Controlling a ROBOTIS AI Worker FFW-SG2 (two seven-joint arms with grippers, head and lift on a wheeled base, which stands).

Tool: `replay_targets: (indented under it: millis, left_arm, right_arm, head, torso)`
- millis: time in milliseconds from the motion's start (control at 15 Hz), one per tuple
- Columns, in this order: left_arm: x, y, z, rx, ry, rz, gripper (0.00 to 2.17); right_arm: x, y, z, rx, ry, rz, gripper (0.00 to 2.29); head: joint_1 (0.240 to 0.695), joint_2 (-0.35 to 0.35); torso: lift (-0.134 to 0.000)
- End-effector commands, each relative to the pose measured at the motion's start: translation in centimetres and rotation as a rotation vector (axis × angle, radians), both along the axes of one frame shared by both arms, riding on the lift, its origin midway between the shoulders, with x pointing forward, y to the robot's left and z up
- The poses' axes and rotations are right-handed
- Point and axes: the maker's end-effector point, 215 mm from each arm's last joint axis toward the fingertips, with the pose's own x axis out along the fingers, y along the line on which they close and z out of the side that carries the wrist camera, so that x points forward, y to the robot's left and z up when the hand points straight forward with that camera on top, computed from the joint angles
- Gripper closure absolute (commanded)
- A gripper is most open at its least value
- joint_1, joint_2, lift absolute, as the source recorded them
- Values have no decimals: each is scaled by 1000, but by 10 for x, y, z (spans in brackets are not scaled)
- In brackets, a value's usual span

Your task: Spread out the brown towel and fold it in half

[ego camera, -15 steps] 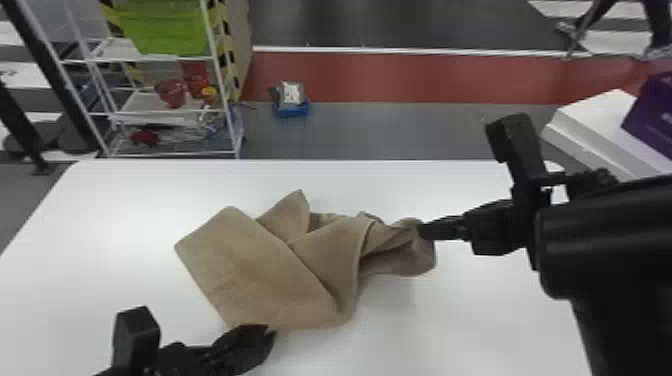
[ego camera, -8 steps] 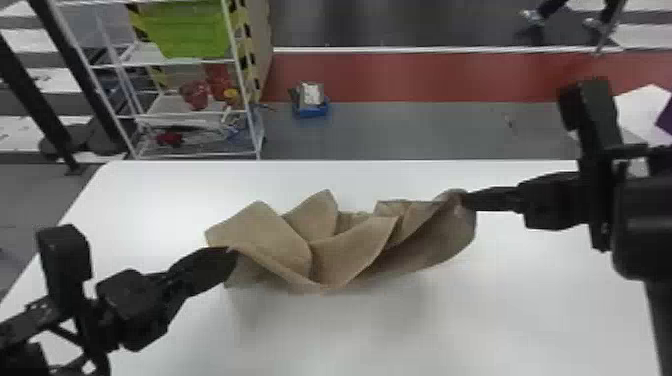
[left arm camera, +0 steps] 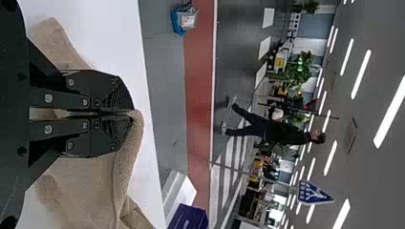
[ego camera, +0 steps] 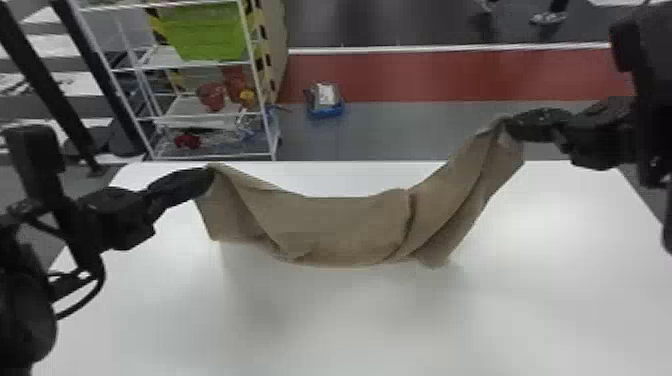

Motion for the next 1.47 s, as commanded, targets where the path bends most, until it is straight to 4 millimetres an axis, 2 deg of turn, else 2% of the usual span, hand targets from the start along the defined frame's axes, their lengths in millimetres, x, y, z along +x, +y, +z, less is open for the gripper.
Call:
replay_targets:
  millis: [0, 67, 200, 400, 467, 533, 733, 800, 1000, 1400]
  left_arm:
    - [25, -3, 14, -62, 13, 7, 1082]
    - [34, -5, 16, -85, 23, 5, 1082]
    - [59, -9, 23, -118, 40, 12, 1082]
    - [82, -10, 43, -155, 43, 23, 1082]
    - [85, -4, 52, -154, 34, 35, 1082]
    - [86, 2, 55, -161, 40, 46, 1082]
    - [81, 16, 55, -216, 41, 66, 1082]
    - [81, 20, 55, -221, 42, 77, 1082]
    - [88, 26, 59, -220, 40, 95, 1082]
    - [113, 21, 74, -245, 33, 84, 1082]
  right_arm:
    - [25, 5, 30, -52, -121, 51, 1305]
    - [33, 8, 37, -67, -150, 65, 1305]
    - [51, 7, 47, -87, -189, 47, 1305]
    - [80, -13, 80, -84, -243, -21, 1305]
    - [86, -20, 89, -86, -252, -31, 1305]
    - [88, -28, 97, -89, -265, -41, 1305]
    - [86, -54, 99, -79, -270, -68, 1305]
    - [86, -69, 103, -87, -277, -91, 1305]
    - [91, -96, 116, -95, -288, -135, 1305]
    - [109, -112, 125, -107, -299, -170, 1305]
  head:
    - [641, 70]
    - [599, 69]
    - [568, 68]
    - [528, 61]
    - [495, 51]
    - [481, 46]
    - [445, 35]
    - [443, 32]
    - [439, 17]
    - [407, -13]
  torso:
    - [-124]
    - [-124]
    - [-124]
    - [-124]
    - [-124]
    - [-124]
    - [-124]
    - [-124]
    - [-124]
    - [-124]
